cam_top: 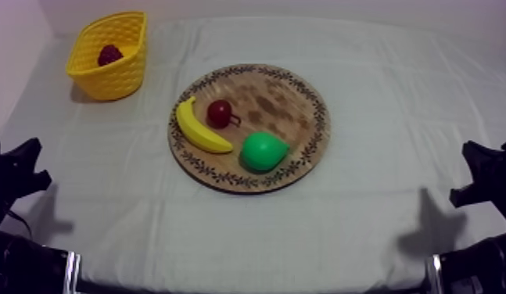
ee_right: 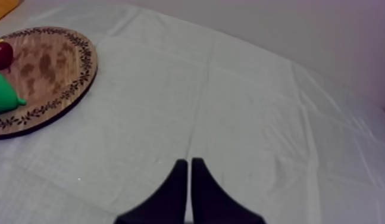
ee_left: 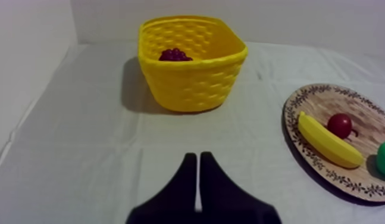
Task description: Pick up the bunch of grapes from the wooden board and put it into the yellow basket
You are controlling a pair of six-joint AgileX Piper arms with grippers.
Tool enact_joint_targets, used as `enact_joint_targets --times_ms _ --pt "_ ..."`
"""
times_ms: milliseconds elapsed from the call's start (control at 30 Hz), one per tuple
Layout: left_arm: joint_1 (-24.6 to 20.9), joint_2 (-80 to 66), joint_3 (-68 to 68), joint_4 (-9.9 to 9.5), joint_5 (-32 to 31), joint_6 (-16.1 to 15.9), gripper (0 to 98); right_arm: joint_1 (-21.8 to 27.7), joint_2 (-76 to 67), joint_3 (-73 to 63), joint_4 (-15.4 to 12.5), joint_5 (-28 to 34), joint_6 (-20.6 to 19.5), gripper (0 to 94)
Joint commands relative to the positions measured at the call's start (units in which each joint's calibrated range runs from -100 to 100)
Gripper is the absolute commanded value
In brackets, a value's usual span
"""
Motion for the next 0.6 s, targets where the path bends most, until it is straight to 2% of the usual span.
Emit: enact_joint_targets --times_ms 0,567 --pt "-0.01 0.00 -0.04 -0.03 0.04 -1.64 0.0 0.00 0.00 -0.01 -0.02 -0.02 0.00 0.5" --pt "-0.01 0.00 -0.05 -0.03 0.08 -5.50 0.0 0.00 0.00 -0.01 -0.02 -0.02 0.00 0.5"
